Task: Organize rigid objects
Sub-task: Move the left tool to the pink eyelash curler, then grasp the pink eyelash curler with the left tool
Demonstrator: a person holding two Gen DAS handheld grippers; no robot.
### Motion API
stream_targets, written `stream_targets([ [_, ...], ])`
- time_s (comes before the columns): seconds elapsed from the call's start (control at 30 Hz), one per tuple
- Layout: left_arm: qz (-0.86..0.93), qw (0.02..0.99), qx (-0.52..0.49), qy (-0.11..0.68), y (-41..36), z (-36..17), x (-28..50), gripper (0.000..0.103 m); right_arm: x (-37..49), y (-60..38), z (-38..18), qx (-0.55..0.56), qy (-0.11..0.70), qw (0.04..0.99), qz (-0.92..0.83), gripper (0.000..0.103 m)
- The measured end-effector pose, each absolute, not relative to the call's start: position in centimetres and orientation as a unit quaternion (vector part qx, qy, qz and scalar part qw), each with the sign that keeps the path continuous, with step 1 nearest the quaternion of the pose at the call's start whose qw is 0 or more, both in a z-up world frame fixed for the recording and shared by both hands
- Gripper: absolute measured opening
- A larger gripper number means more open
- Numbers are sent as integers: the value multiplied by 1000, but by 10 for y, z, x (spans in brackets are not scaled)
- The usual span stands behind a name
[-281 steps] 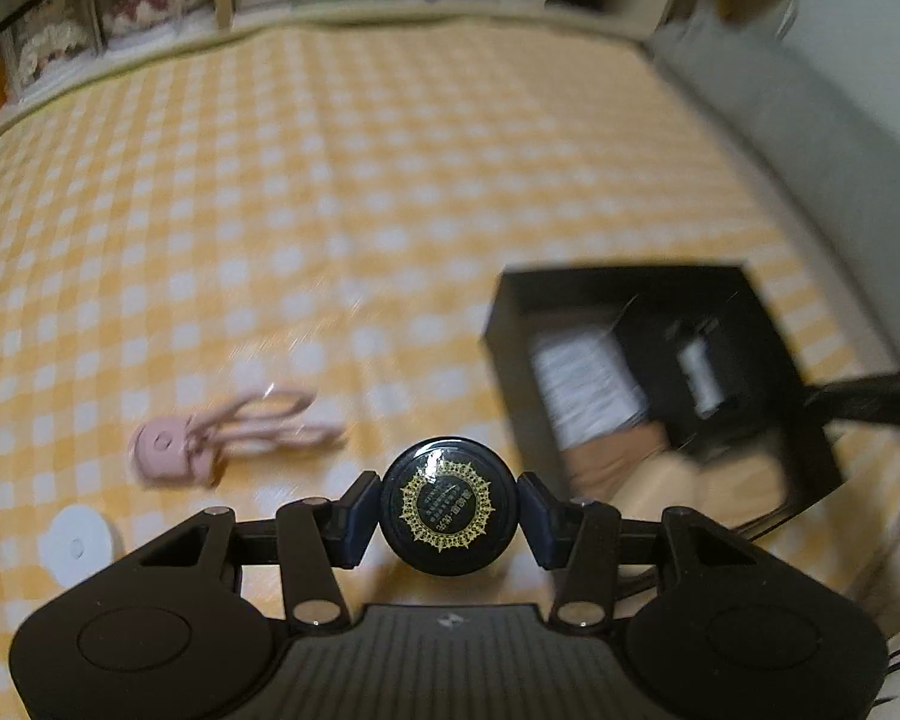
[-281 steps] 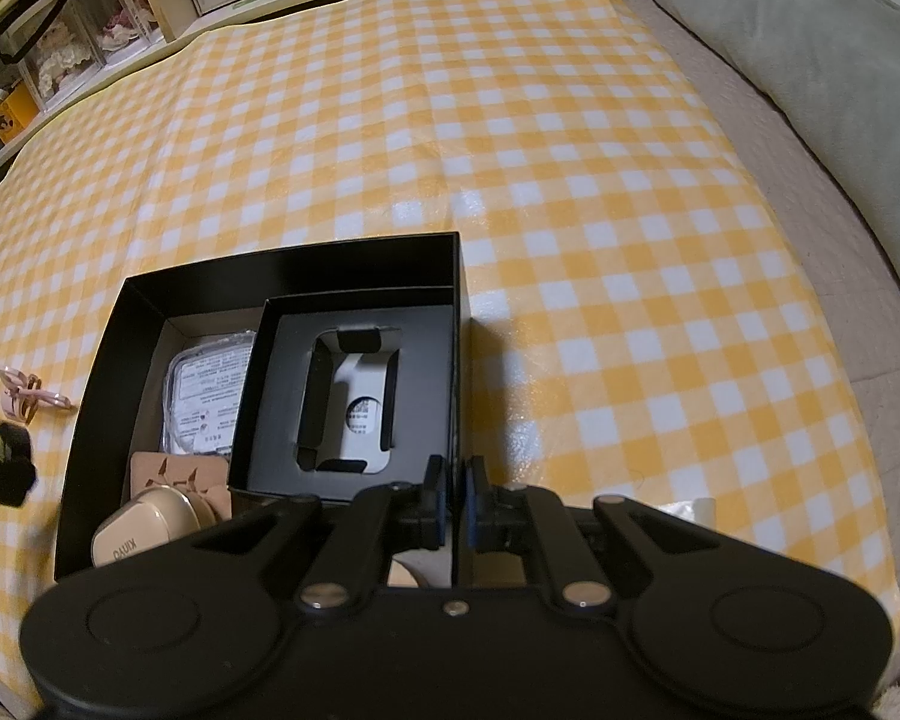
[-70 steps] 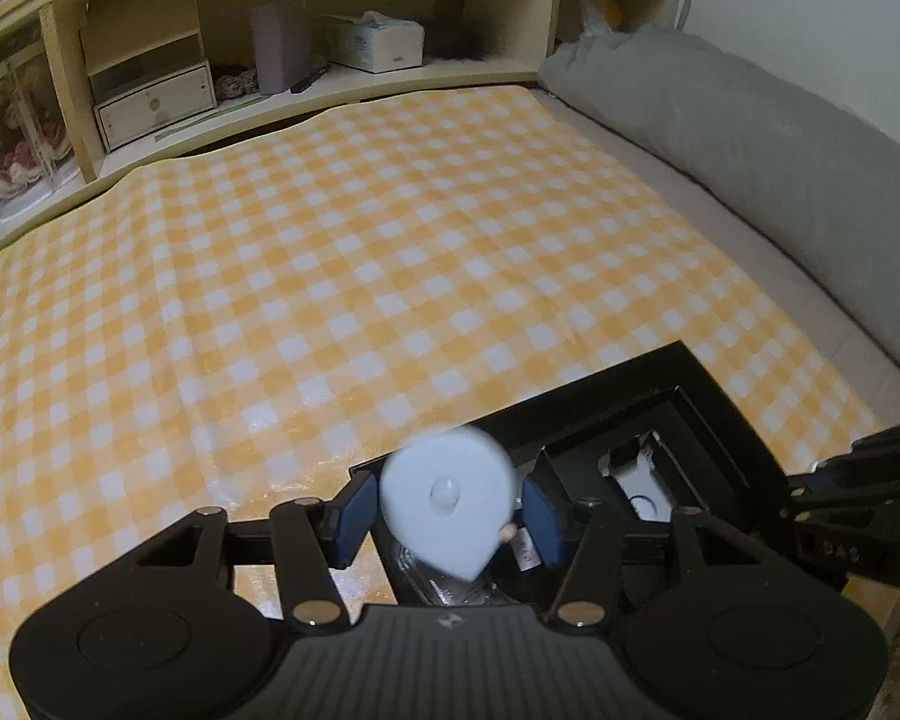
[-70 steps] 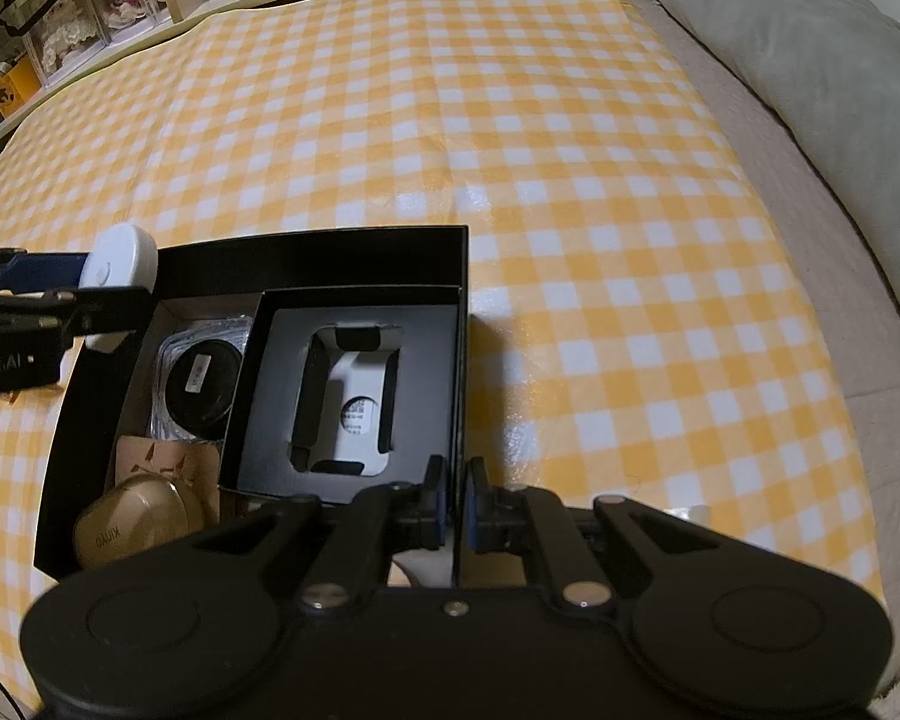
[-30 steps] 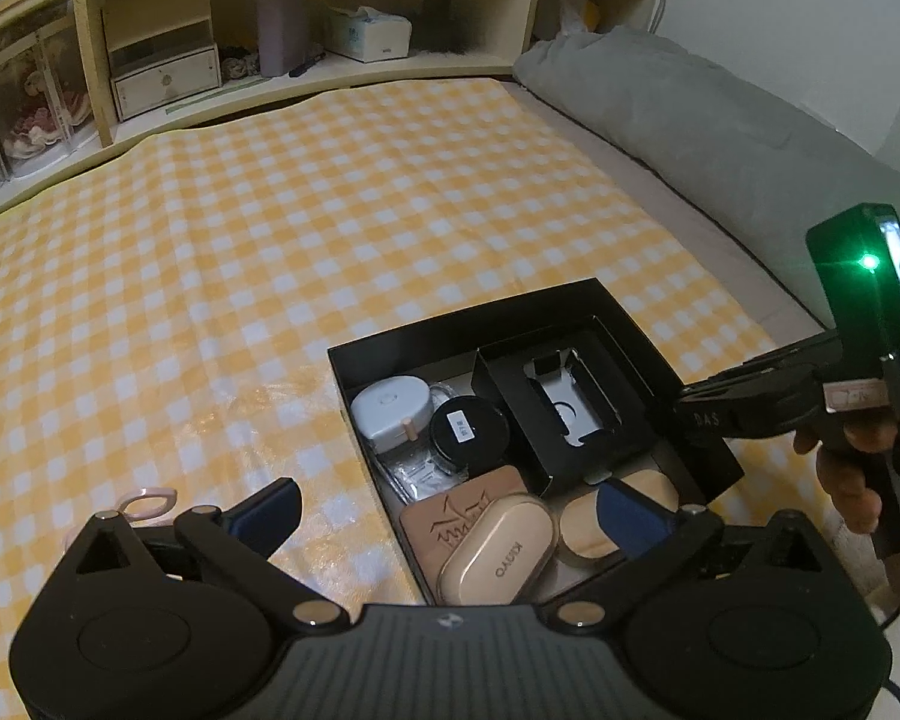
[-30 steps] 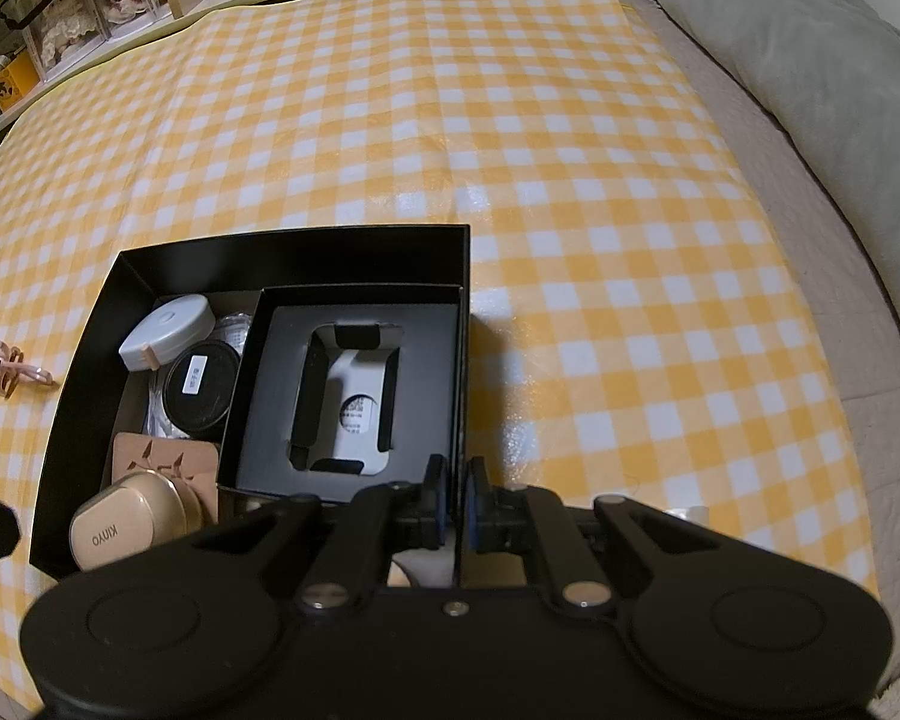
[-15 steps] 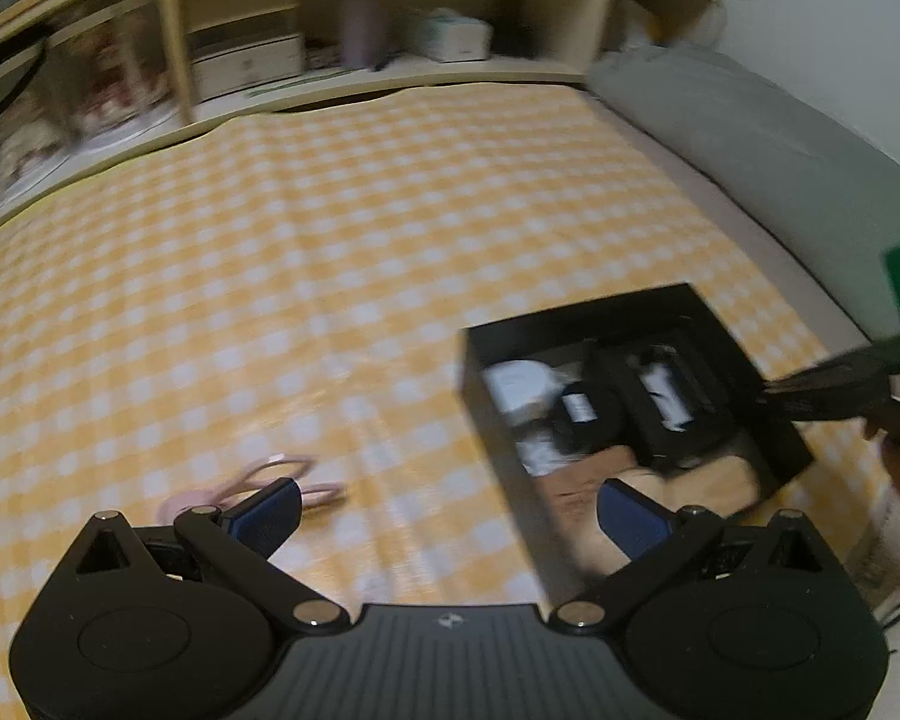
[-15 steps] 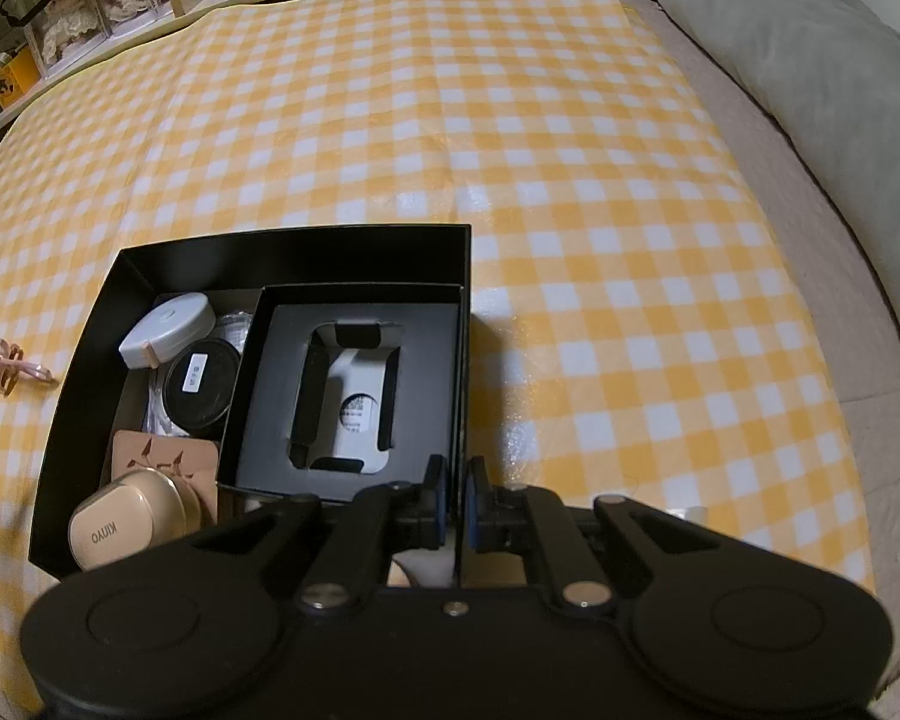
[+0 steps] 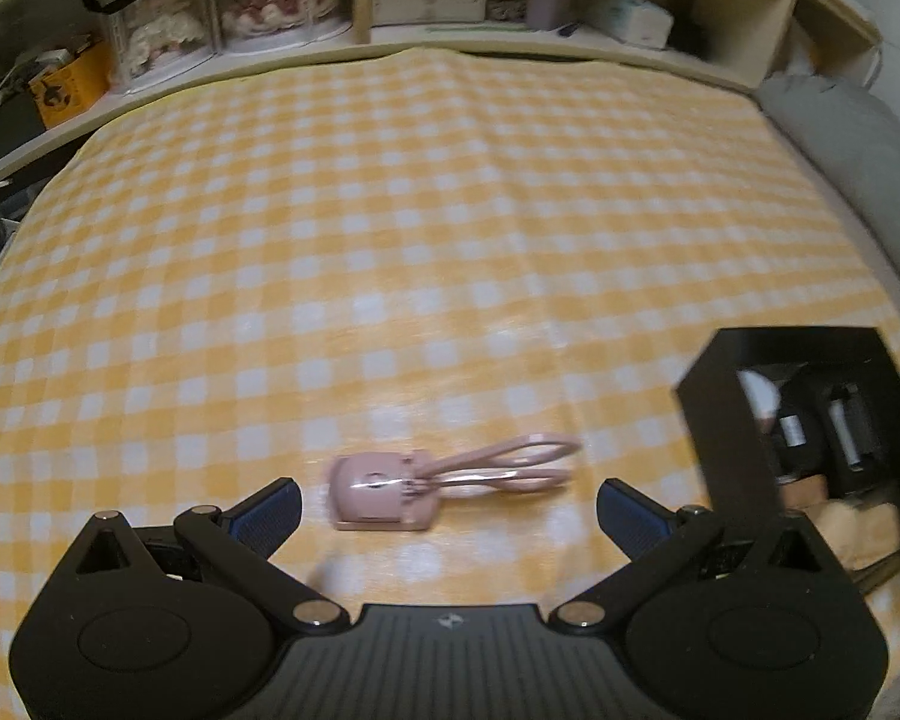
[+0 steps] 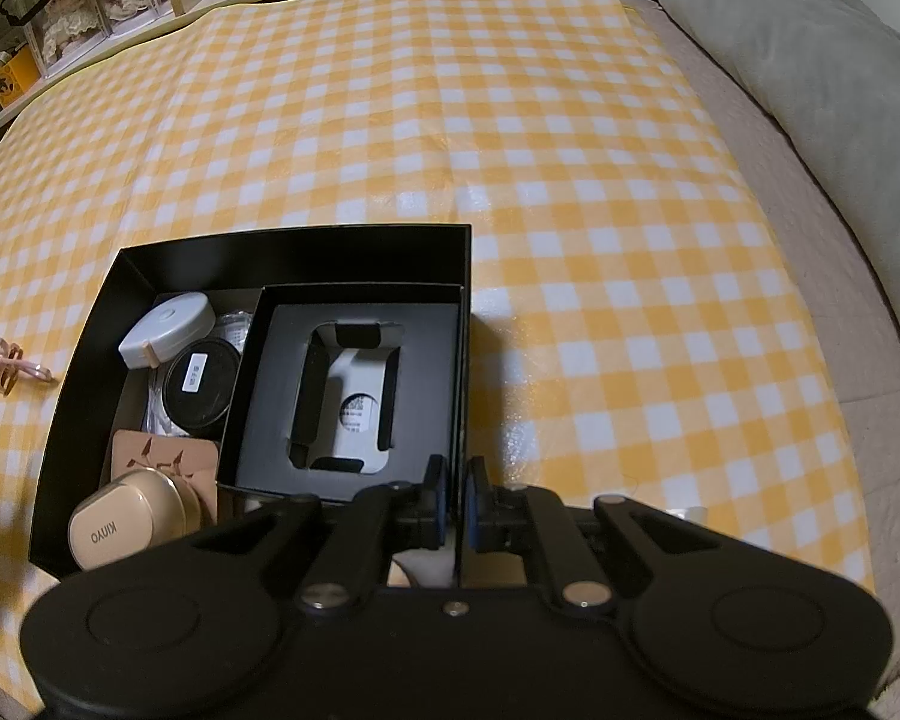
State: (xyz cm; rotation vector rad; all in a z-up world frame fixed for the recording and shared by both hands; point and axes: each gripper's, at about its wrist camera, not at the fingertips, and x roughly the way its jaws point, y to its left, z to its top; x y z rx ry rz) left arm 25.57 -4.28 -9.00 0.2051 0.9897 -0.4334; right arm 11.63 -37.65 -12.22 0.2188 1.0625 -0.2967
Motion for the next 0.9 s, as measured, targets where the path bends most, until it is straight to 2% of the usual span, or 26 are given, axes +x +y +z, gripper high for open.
stream_targets([
  [0.23,-208,846,184,455,-36,-116,264,103,116,-377,-122,103,504,846,-141,7],
  [0.43,-202,844,132,478,-27,-135,282,101,115,-378,-123,103,504,846,-141,7],
  [0.6,-190,846,127,481,-28,-143,287,86,116,-378,-123,103,504,846,-141,7],
  [0.67,-188,842,147,483,-31,-148,287,76,117,-378,-123,103,504,846,-141,7],
  [0.73,-195,841,155,480,-33,-151,287,74,117,-378,-123,103,504,846,-141,7],
  [0.83,-201,843,151,476,-35,-150,286,58,117,-379,-124,103,504,846,-141,7],
  [0.9,-198,844,154,474,-37,-149,286,59,117,-378,-124,102,504,846,-142,7],
])
